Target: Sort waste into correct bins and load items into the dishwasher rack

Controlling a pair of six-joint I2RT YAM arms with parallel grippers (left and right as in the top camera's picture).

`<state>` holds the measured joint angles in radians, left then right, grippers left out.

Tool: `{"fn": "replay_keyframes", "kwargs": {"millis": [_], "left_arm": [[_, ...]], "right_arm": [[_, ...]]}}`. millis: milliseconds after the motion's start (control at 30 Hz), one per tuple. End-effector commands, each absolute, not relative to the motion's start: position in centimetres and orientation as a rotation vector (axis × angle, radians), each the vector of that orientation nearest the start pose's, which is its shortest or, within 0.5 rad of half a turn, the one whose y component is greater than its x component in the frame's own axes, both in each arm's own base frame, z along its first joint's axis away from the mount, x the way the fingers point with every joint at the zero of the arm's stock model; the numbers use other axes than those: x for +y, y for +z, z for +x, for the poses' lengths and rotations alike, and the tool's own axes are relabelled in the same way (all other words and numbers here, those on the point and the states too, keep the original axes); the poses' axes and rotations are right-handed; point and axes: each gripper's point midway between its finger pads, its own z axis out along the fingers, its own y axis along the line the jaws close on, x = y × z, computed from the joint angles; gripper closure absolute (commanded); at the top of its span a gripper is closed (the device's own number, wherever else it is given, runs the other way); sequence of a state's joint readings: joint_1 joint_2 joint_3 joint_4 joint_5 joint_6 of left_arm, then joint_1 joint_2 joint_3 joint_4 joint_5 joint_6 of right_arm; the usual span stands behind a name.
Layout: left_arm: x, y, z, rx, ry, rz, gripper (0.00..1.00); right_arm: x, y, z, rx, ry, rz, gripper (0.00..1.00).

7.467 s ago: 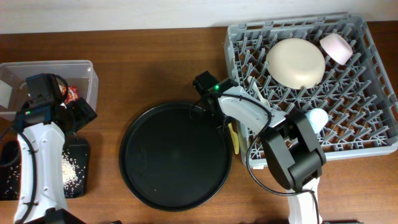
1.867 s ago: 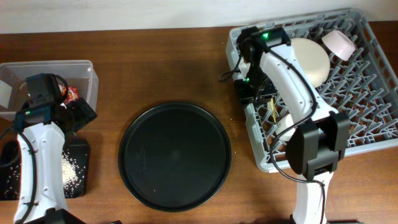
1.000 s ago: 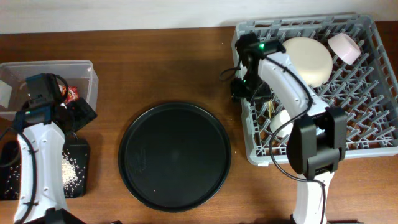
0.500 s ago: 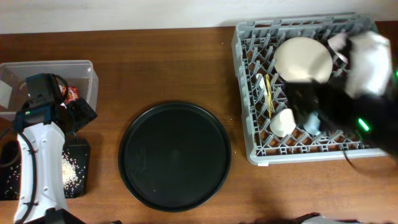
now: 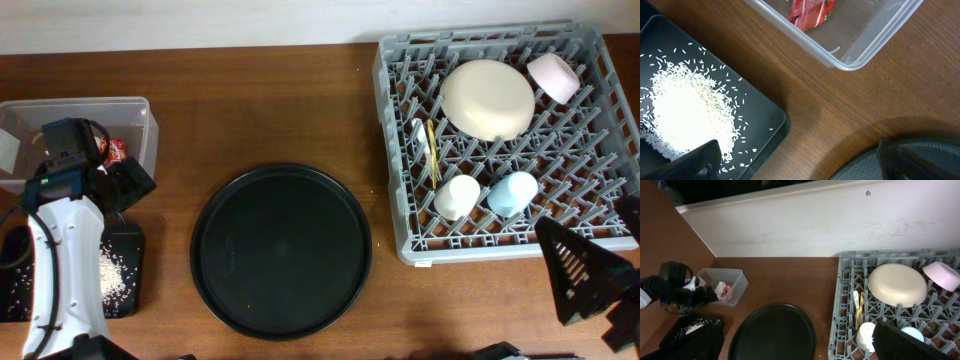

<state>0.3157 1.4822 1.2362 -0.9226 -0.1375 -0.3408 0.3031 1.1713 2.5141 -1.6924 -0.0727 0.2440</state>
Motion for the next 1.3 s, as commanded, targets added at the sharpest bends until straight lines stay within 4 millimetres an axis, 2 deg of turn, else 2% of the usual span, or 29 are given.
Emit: {"fn": "replay_keyframes", "kwargs": {"millis": [0, 100, 200, 267, 300, 367, 400, 467, 567, 700, 767, 800, 900, 967, 1033, 1133, 1267], "left_arm": [[13.0, 15.3, 32.2, 2.558, 0.173, -0.933, 0.01], [13.0, 15.3, 32.2, 2.558, 0.173, -0.933, 0.01], [13.0, 15.3, 32.2, 2.558, 0.173, -0.933, 0.01], [13.0, 15.3, 32.2, 2.558, 0.173, -0.933, 0.01], [13.0, 15.3, 32.2, 2.558, 0.173, -0.933, 0.01], [13.0, 15.3, 32.2, 2.558, 0.173, -0.933, 0.01], [13.0, 15.3, 32.2, 2.558, 0.173, -0.933, 0.01], [13.0, 15.3, 32.2, 2.558, 0.173, -0.933, 0.01], [13.0, 15.3, 32.2, 2.558, 0.173, -0.933, 0.01], [13.0, 15.3, 32.2, 2.558, 0.173, -0.933, 0.01], [13.0, 15.3, 32.2, 2.558, 0.173, -0.932, 0.01], [13.0, 15.3, 32.2, 2.558, 0.173, -0.933, 0.01], [13.0, 15.3, 32.2, 2.558, 0.173, -0.933, 0.01], [13.0, 15.3, 32.2, 2.558, 0.173, -0.933, 0.01], [13.0, 15.3, 32.2, 2.558, 0.173, -0.933, 0.01], [13.0, 15.3, 32.2, 2.558, 0.173, -0.933, 0.01], [13.0, 15.3, 32.2, 2.558, 0.173, -0.933, 0.01]], "right_arm": [[5.7, 52.2, 13.6, 1.957, 0.443, -0.106, 0.02], [5.1, 52.1, 13.8, 1.957, 0.411, -0.082, 0.02], [3.2, 52.9, 11.1, 1.878, 0.368, -0.024, 0.02], [1.9, 53.6, 7.8, 1.793, 0.364, -0.009, 0.02], [1.2, 53.5, 5.0, 1.735, 0.373, -0.011, 0.02], [0.4, 52.5, 2.2, 1.698, 0.380, -0.010, 0.02], [-0.1, 51.1, 0.4, 1.685, 0.385, -0.012, 0.02], [-0.6, 48.6, -1.4, 1.671, 0.383, -0.008, 0.02], [-0.7, 45.5, -1.6, 1.665, 0.370, 0.006, 0.02], [-0.2, 42.1, 1.1, 1.689, 0.334, 0.039, 0.02], [-0.2, 41.1, 4.6, 1.665, 0.294, 0.080, 0.02], [-0.1, 41.0, 5.6, 1.654, 0.287, 0.083, 0.02], [0.6, 40.6, 11.2, 1.576, 0.266, 0.118, 0.02], [0.9, 39.2, 14.7, 1.543, 0.255, 0.134, 0.02], [1.0, 37.8, 16.4, 1.533, 0.250, 0.141, 0.02], [1.3, 34.1, 19.4, 1.463, 0.255, 0.143, 0.02], [1.9, 30.8, 21.1, 1.371, 0.281, 0.125, 0.02]]}}
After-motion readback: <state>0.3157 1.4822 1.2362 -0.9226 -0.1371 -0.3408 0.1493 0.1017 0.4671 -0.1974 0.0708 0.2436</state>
